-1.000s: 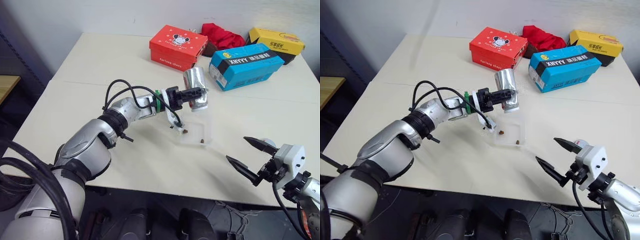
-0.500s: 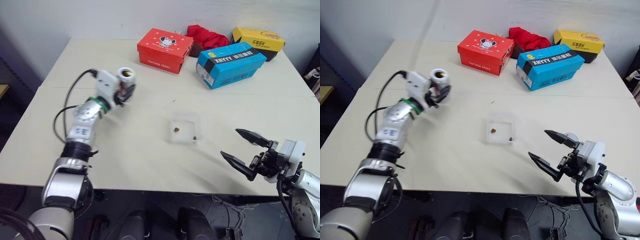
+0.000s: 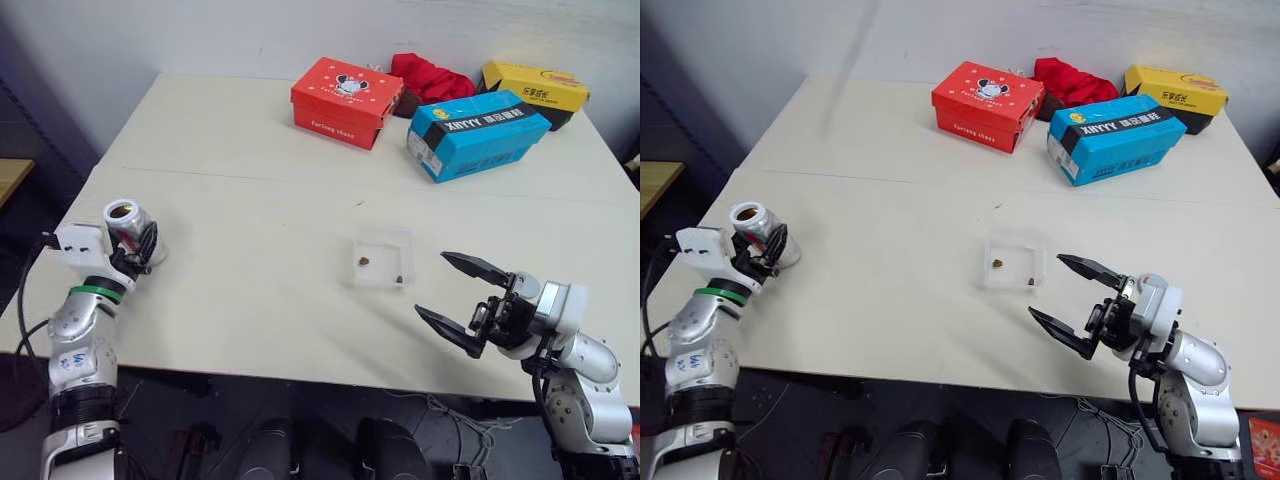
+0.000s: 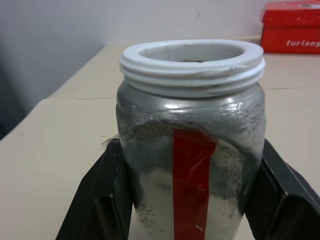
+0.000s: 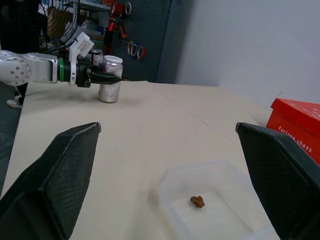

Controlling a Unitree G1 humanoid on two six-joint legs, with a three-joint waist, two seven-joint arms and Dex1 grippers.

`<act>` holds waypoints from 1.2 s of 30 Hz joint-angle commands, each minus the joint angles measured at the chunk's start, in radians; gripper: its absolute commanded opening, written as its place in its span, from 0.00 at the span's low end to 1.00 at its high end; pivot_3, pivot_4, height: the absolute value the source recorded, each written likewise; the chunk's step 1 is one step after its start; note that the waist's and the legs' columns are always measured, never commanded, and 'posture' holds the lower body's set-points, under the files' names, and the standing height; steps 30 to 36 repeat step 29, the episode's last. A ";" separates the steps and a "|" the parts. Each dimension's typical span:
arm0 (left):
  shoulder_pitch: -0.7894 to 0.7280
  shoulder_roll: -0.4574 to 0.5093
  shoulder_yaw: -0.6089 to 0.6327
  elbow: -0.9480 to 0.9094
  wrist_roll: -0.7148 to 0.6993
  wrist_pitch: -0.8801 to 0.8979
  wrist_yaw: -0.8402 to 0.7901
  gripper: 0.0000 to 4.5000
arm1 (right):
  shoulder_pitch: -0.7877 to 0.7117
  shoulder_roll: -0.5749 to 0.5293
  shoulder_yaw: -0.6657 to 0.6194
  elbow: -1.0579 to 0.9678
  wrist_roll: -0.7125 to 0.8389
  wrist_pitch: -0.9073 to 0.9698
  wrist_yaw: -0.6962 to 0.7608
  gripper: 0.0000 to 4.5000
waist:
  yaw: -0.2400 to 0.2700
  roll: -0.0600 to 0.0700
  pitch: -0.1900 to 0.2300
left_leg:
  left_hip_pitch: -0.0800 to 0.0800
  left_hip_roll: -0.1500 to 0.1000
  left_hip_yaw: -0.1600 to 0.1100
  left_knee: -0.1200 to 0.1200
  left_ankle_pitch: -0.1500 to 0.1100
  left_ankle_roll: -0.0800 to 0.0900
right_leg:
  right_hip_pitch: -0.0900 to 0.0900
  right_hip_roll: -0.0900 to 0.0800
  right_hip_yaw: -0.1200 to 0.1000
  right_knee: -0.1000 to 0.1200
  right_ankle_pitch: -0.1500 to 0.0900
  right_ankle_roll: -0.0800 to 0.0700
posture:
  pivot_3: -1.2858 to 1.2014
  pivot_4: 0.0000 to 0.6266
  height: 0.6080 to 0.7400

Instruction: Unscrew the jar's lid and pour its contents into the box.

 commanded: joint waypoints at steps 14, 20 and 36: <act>0.288 0.149 0.081 -0.118 -0.073 0.094 -0.243 0.99 | 0.150 -0.201 -0.206 -0.211 0.098 0.199 -0.092 1.00 | -0.006 0.000 0.000 | 0.000 0.004 0.002 -0.001 -0.004 0.002 | -0.001 -0.001 0.001 -0.003 -0.001 -0.003 | 0.52 0.24 1.00; 0.455 0.271 0.144 -0.207 -0.067 0.065 -0.401 0.99 | 0.280 -0.243 -0.331 -0.170 0.117 0.210 -0.023 1.00 | 0.000 0.000 0.000 | 0.000 0.005 0.002 -0.001 -0.010 -0.004 | -0.001 -0.005 0.001 -0.010 -0.002 -0.003 | 0.52 0.24 1.00; 0.762 0.375 0.196 -0.451 -0.055 -0.032 -0.683 0.99 | 0.297 -0.338 -0.383 0.034 0.093 0.126 0.250 1.00 | -0.005 0.003 0.000 | 0.001 0.007 0.005 -0.005 -0.012 -0.003 | -0.001 -0.006 0.002 -0.017 -0.003 -0.005 | 0.52 0.24 1.00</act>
